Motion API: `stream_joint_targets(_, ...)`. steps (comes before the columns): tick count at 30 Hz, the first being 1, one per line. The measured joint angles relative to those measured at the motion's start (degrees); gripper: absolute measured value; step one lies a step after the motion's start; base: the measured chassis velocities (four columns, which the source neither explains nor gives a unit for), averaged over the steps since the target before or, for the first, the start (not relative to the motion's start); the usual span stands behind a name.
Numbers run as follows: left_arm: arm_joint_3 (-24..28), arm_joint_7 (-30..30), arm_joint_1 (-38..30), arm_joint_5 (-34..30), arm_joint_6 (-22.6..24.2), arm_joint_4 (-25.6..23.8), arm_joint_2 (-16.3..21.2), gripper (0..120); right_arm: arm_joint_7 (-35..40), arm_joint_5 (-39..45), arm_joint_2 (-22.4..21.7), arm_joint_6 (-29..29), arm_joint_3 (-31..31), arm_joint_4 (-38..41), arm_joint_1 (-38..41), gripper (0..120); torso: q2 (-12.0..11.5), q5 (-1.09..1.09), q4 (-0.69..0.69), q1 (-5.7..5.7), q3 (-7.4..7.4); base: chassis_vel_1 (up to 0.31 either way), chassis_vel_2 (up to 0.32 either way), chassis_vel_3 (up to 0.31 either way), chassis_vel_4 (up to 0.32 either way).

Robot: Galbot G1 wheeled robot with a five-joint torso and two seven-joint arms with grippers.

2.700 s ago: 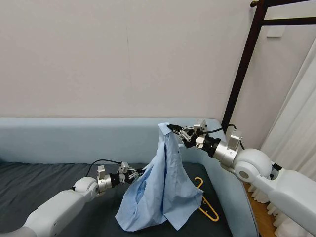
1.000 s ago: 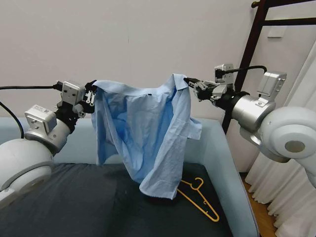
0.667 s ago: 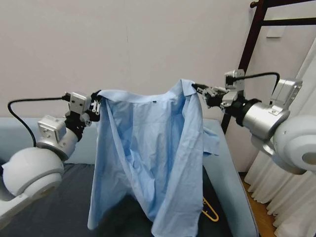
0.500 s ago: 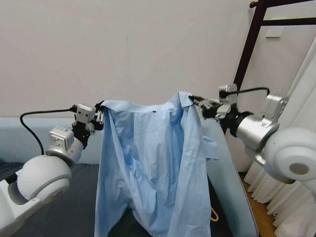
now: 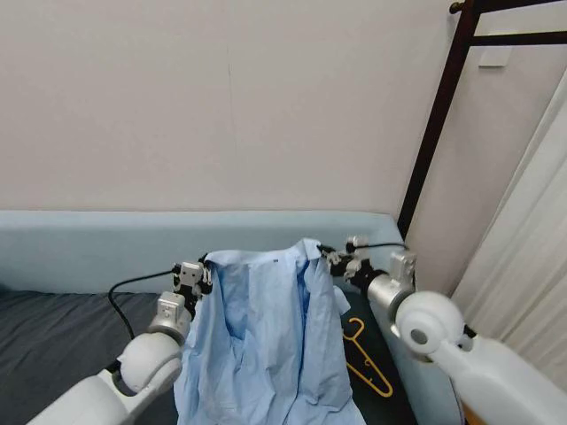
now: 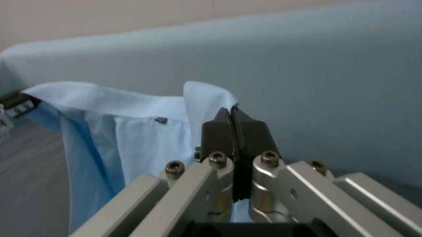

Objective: Pick up the clothes from the sofa and hang them on the clothes hanger.

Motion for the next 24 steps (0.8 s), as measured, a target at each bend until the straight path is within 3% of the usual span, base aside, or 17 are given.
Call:
stream_joint_targets(5,1.94,1.17,-1.44,2.26,-1.93,8.59,-4.54,0,-2.78,-2.48,6.03,2.27,-1.99,-10.52,-1.05,0,0.0,0.0,0.01,0.0,0.0,0.0,0.0,0.0,0.0)
stream_joint_targets(10,3.04,2.35,-2.09,3.73,-3.98,13.12,-7.67,0,-5.16,-2.49,7.72,4.12,-3.61,-16.43,-0.07,0,0.0,0.0,0.01,0.0,0.0,0.0,0.0,0.0,0.0)
stream_joint_targets(15,3.86,2.9,-2.09,4.4,-5.06,14.66,-8.96,0,-8.71,-1.28,8.32,4.88,-2.82,-21.27,-0.27,0,0.0,0.01,-0.01,0.0,-0.01,0.0,0.0,0.0,0.0)
stream_joint_targets(24,5.23,2.85,-3.06,4.48,-4.87,15.43,-9.57,0,-11.16,-3.28,8.0,6.78,1.32,-26.57,-0.81,30,0.0,0.01,0.0,0.0,0.0,0.0,0.0,0.0,0.0)
